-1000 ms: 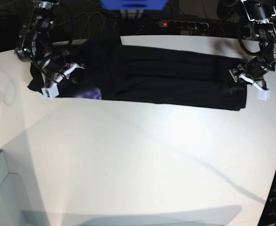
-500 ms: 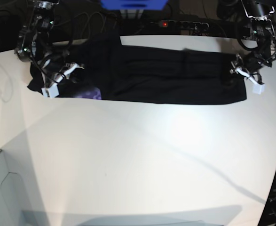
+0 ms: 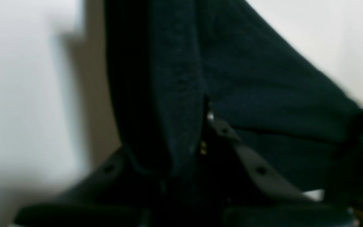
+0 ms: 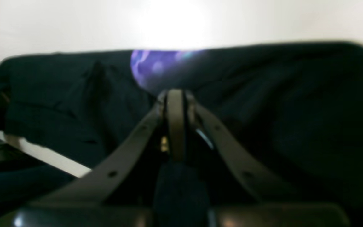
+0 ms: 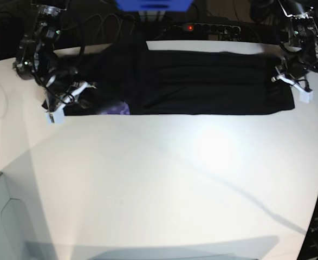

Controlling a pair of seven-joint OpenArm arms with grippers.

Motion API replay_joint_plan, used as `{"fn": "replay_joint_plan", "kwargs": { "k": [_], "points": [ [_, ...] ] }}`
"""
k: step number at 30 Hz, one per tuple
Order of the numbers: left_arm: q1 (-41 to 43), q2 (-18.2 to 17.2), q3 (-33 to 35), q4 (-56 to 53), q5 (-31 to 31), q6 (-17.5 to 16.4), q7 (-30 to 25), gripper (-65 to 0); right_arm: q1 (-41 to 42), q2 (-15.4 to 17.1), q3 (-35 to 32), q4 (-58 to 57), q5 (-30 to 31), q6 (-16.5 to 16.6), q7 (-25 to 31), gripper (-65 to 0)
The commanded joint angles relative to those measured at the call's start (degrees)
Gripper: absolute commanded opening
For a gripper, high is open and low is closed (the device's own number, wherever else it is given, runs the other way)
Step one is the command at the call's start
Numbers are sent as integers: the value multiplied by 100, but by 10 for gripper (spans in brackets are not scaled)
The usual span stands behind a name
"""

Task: Fold the T-shirt properly
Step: 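Lift the strip end with the left gripper and fold it toward the right gripper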

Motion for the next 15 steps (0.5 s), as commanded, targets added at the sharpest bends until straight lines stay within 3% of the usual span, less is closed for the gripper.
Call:
{"fn": "replay_joint_plan", "kwargs": {
  "k": [1, 9, 15],
  "points": [
    [119, -85, -58, 276, -59, -25, 42, -649, 64, 52, 22, 197, 117, -24, 99, -650],
    [515, 496, -5, 2544, 28, -25, 103, -649, 29, 61, 92, 337, 117, -24, 152, -650],
    [444, 680, 856, 3291, 160, 37, 402, -649, 11, 26, 576, 337, 117, -24, 143, -650]
  ]
}}
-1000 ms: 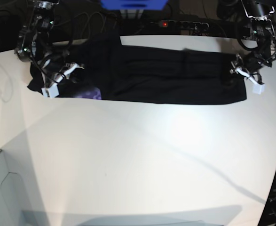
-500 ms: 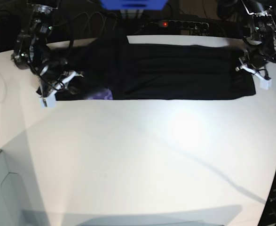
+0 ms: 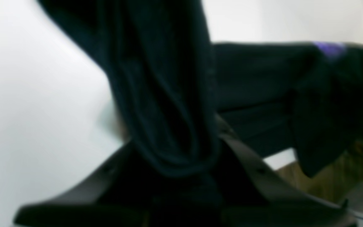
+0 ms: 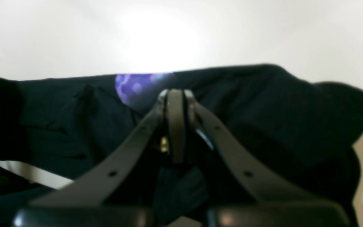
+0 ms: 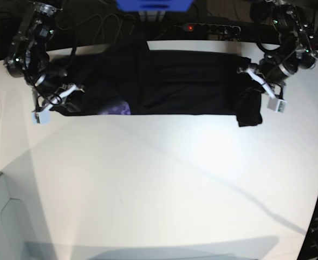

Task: Fold the T-shirt properly
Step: 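Lift the strip end with the left gripper and fold it toward the right gripper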

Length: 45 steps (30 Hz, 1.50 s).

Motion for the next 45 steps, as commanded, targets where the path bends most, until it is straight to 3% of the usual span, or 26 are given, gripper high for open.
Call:
{"fn": "replay_joint_plan", "kwargs": {
  "k": [1, 7, 12, 17, 38, 45],
  "points": [
    [-67, -76, 173, 161, -113, -18, -44, -649, 51, 54, 98, 106, 152, -24, 102, -650],
    [-437, -6, 1404, 91, 221, -18, -79, -649, 42, 54, 405, 97, 152, -24, 84, -650],
    [-762, 284, 2090, 82, 705, -18, -35, -650, 42, 46, 379, 88, 152, -24, 84, -650],
    [-990, 337, 2784, 82, 1056, -18, -35, -650, 42, 46, 370, 79, 152, -24, 93, -650],
    [-1544, 856, 2908, -902, 1021, -18, -35, -650, 42, 37, 361, 70, 152, -24, 75, -650],
    [-1711, 891, 3373, -1069, 1074, -18, -79, -646, 42, 37, 361, 70, 152, -24, 75, -650]
  ]
}}
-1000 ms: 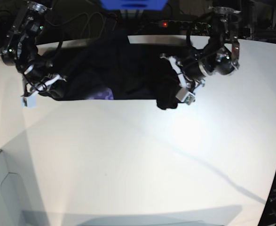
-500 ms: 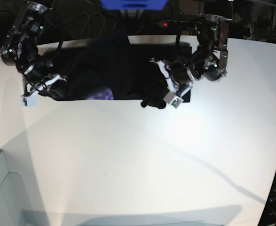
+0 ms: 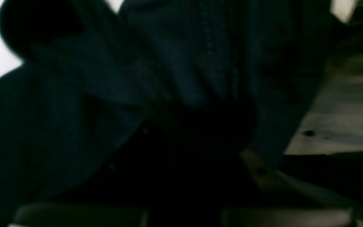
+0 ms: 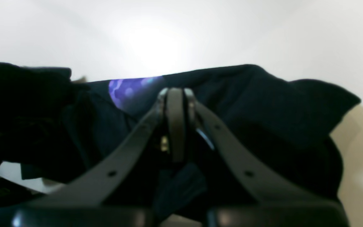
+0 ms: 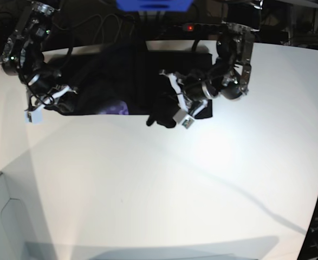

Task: Fold the T-shirt properly
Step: 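Lift the strip end with the left gripper and fold it toward the right gripper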

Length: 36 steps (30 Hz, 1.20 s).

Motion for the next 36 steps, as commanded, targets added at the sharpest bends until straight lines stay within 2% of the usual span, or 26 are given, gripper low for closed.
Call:
{"fn": "replay_joint_plan", "kwargs": {
  "k": [1, 6, 13, 16, 21, 24, 28, 36],
  "points": [
    [-44, -14, 38, -3, -71, -31, -48, -646, 37, 50, 9, 81, 90, -22, 86, -650],
    [-246, -14, 337, -460, -124, -31, -48, -645, 55, 50, 1, 81, 90, -22, 86, -650],
    [-246, -14, 355, -557, -124, -31, -48, -628, 73, 50, 1, 73, 90, -22, 86, -650],
    [-246, -23, 355, -557, -124, -31, -31, -525, 73, 50, 1, 73, 90, -22, 86, -650],
    [-228, -32, 346, -495, -124, -31, -48, -303, 81, 50, 1, 73, 90, -22, 86, -650],
    [-237, -23, 346, -487, -142, -31, -22, -218, 81, 50, 1, 73, 90, -22, 86, -650],
    [-237, -14, 346, -487, -221, -48, -13, -192, 81, 50, 1, 73, 90, -22, 86, -650],
    [-325, -137, 364, -487, -1241, -31, 4, -191, 81, 50, 1, 73, 90, -22, 86, -650]
  ]
}}
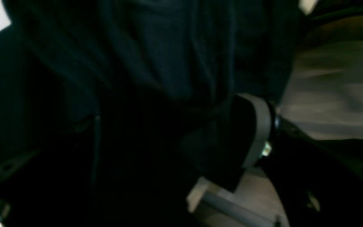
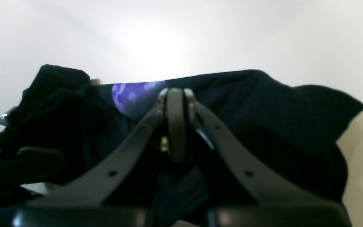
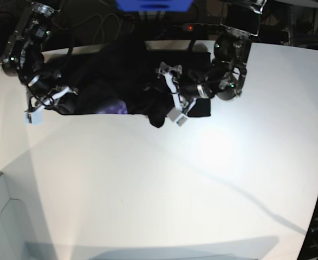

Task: Fold the T-shirt properly
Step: 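Lift the strip end with the left gripper and fold it toward the right gripper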

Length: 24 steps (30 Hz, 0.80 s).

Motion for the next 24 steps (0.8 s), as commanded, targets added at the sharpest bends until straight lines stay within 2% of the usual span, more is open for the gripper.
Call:
{"fn": "replay_joint_plan", "kwargs": {
  "k": [1, 7, 17, 24],
  "points": [
    [-85, -34, 1, 90, -214, -15, -63, -190, 36, 50, 12, 77, 97, -24, 91, -650],
    [-93, -87, 1, 90, -495, -15, -46, -191, 44, 50, 12, 77, 97, -24, 91, -650],
    [-93, -78, -8, 662, -486, -15, 701, -191, 44, 32, 12, 77, 97, -24, 99, -650],
    [-93, -43, -8, 820, -486, -15, 860, -189, 44, -64, 12, 77, 97, -24, 91, -650]
  ]
}}
